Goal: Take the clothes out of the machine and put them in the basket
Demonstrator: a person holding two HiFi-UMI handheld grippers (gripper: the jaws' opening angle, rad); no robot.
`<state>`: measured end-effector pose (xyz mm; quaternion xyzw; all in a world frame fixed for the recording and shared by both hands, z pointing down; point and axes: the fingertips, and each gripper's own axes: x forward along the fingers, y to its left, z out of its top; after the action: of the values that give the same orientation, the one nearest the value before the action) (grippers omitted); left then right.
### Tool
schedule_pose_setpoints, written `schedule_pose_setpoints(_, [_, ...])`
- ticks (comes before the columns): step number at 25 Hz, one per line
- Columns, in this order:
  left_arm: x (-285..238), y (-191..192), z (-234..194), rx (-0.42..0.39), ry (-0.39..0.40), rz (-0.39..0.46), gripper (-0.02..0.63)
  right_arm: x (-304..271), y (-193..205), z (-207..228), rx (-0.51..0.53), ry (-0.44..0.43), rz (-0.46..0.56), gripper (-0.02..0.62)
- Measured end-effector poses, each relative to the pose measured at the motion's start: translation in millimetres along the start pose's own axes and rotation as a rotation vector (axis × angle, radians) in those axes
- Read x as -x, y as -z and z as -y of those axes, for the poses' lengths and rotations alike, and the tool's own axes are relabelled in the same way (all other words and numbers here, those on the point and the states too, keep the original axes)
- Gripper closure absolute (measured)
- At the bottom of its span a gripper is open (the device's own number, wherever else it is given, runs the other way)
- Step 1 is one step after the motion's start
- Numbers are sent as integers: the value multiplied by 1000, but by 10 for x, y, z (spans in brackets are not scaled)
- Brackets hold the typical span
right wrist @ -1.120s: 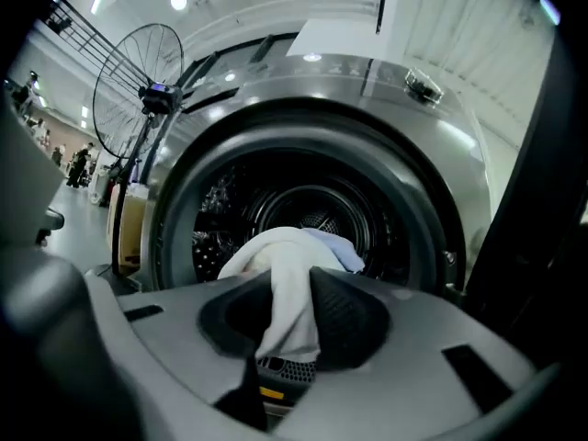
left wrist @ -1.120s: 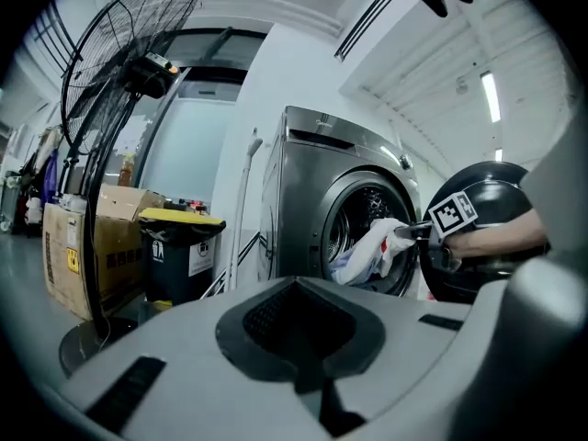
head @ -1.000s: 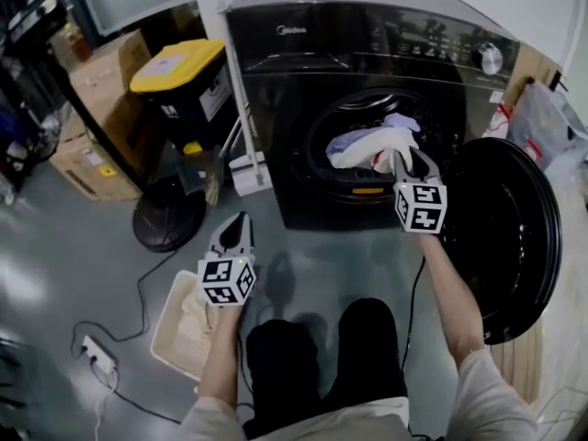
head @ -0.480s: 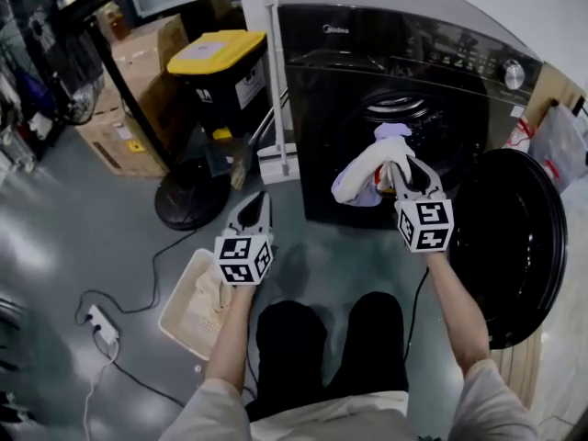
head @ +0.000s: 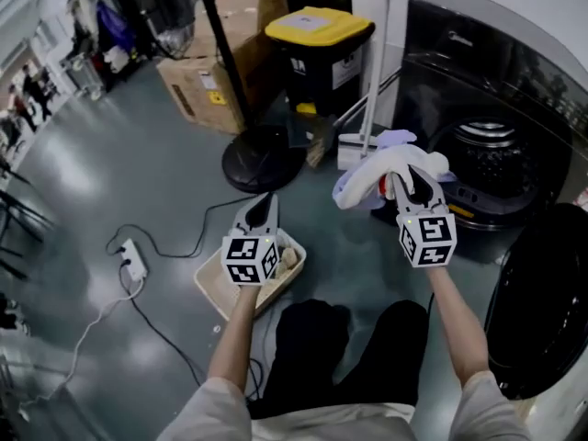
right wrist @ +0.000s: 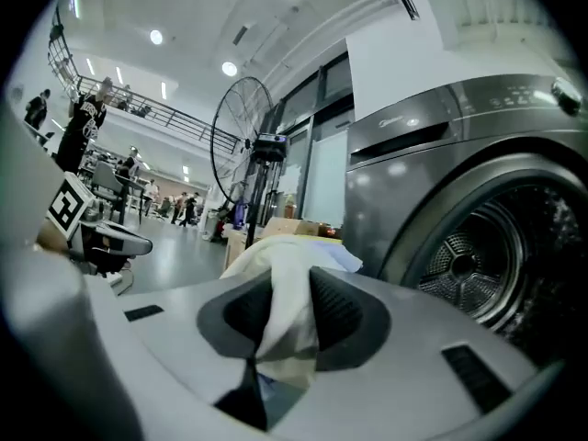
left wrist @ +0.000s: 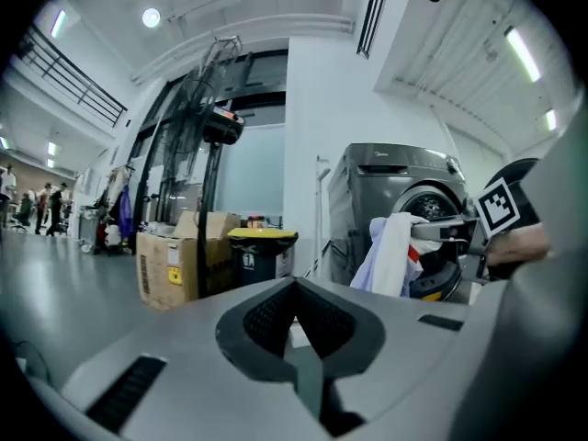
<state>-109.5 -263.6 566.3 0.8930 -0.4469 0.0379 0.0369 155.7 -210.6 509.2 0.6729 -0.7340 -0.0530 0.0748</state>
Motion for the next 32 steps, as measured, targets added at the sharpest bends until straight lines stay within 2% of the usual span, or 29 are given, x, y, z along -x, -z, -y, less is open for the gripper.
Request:
schedule_pose_setpoints(7, [703, 140, -860, 27, -209, -10, 588, -416, -104, -1011, -27, -207, 54, 480])
schedule_pose_setpoints(18, [1487, 130, -1421, 16, -424, -12, 588, -592, -818, -2379, -95, -576, 208, 480])
schedule_pose_setpoints(25, [1950, 135, -1768, 35, -531, 1, 588, -396, -1369, -3122, -111, -786, 314, 480])
schedule_pose_setpoints(32, [2233, -76, -1941, 15, -584, 22, 588, -363, -2001, -3645, -90, -894, 399, 480])
